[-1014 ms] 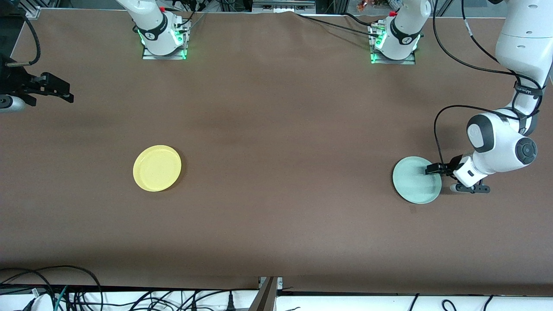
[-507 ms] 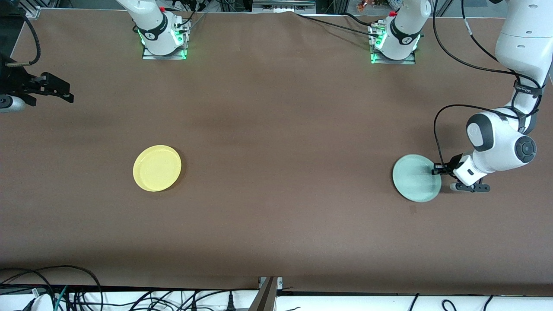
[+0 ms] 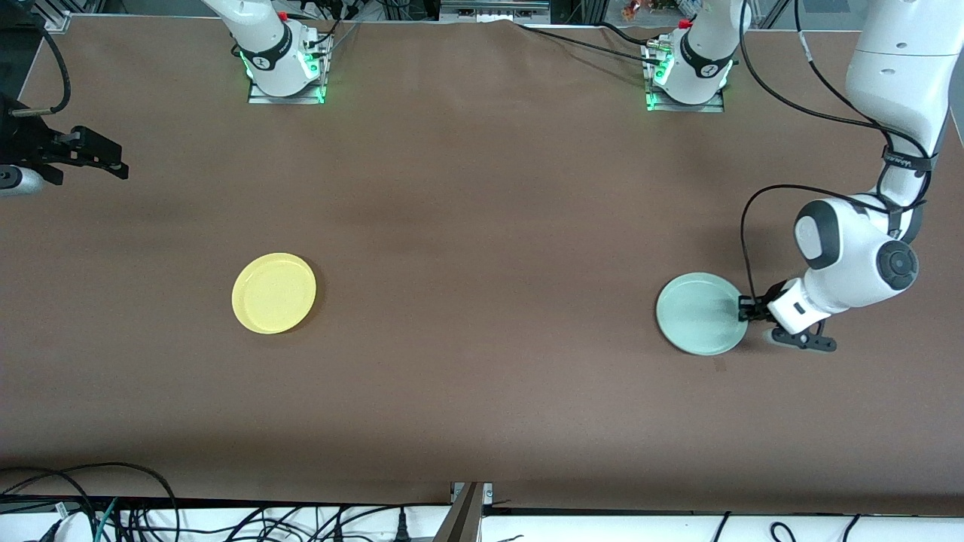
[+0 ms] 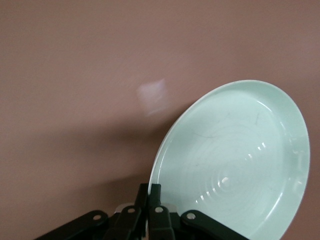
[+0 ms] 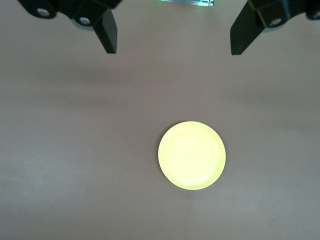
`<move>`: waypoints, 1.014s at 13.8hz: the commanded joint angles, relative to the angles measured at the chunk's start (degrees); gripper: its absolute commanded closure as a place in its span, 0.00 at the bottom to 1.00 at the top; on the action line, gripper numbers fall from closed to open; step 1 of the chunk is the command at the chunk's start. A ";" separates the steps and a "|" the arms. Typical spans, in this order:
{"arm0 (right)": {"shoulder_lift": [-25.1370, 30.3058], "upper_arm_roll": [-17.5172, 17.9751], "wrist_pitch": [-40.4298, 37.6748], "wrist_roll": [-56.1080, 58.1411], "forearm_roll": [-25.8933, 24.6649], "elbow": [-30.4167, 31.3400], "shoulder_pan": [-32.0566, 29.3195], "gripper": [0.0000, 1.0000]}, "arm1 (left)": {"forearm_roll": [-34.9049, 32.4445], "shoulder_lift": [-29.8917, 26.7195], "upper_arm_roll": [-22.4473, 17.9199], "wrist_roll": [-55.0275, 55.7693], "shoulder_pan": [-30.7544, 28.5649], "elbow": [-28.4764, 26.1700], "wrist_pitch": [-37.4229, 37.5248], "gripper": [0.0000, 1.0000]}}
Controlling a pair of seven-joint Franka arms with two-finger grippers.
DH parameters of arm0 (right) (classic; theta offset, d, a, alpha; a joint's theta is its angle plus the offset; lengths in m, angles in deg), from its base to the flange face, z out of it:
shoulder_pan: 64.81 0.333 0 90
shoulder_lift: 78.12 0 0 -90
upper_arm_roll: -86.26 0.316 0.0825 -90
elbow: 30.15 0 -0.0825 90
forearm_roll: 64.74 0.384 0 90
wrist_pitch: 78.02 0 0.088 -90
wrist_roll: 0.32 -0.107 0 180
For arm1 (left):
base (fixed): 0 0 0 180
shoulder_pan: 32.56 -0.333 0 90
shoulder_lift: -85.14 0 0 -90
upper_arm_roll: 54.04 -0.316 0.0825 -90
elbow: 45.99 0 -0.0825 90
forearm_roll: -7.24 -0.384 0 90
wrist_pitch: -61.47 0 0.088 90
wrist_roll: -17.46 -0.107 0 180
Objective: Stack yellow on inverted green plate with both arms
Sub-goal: 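Lift the green plate with the left gripper and tilt it upright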
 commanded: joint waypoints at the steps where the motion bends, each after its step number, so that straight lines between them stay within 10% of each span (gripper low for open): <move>1: -0.56 -0.24 -1.05 -0.44 0.89 -1.36 0.05 0.00 | -0.86 -0.12 -0.77 0.16 6.98 5.36 0.42 1.00; 14: -0.39 -0.24 -1.22 -0.44 0.89 -1.27 0.05 0.00 | -58.83 7.87 -0.69 46.91 38.10 24.96 13.32 1.00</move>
